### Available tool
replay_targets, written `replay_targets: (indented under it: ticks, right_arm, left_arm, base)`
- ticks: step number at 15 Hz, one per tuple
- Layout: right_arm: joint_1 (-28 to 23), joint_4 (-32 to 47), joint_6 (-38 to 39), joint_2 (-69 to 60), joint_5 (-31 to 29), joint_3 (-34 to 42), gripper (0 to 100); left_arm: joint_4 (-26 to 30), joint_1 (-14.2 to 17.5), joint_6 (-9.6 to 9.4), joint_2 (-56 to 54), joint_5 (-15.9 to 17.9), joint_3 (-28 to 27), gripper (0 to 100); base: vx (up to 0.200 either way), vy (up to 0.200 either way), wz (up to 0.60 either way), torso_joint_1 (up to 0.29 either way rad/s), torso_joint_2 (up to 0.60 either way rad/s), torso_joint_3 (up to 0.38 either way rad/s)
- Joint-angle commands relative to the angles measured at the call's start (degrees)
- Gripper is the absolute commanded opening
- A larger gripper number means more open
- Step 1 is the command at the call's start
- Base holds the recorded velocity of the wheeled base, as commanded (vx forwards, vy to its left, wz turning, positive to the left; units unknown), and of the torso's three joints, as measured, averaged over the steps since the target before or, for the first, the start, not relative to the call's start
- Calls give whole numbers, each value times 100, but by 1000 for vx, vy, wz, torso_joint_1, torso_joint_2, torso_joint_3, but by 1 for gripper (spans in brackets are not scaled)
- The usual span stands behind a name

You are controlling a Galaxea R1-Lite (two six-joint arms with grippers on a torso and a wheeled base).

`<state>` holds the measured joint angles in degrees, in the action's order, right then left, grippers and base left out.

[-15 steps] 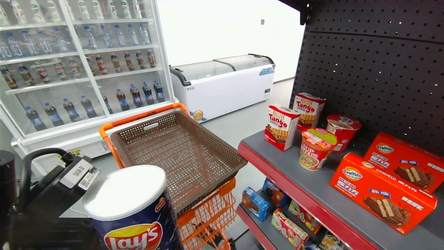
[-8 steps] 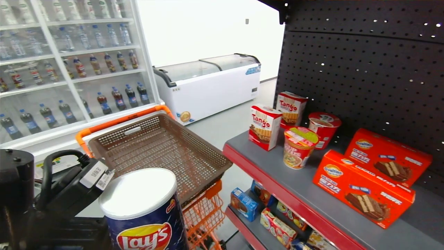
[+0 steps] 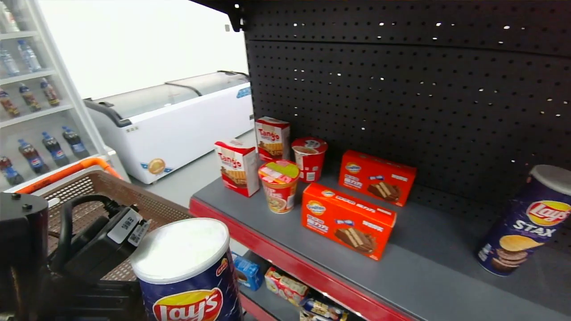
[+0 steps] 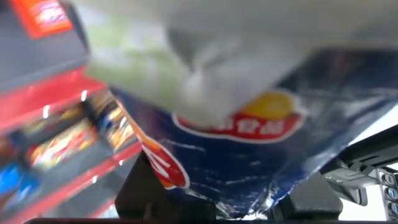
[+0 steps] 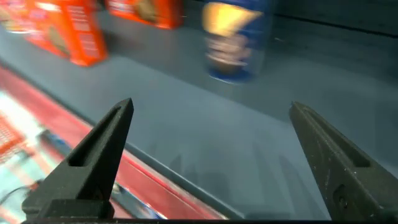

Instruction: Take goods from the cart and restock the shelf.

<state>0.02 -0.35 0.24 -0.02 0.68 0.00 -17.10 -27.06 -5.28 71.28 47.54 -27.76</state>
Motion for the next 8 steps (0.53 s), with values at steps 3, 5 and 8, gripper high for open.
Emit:
replay_targets:
  ticks: [3, 5, 8]
  right_arm:
    - [6, -9, 2, 2, 2, 0, 100]
    - [6, 0, 2, 2, 2, 0, 100]
    - [6, -9, 2, 2, 2, 0, 100]
  left_arm:
    - [-4, -1, 1, 9, 1, -2, 0]
    - [-4, 8, 1, 9, 1, -2, 0]
    - [5, 26, 1, 0, 1, 7, 0]
  base:
    - [0, 0, -200, 2, 1, -1]
    - [0, 0, 0, 0, 0, 0]
    - [0, 0, 0, 0, 0, 0]
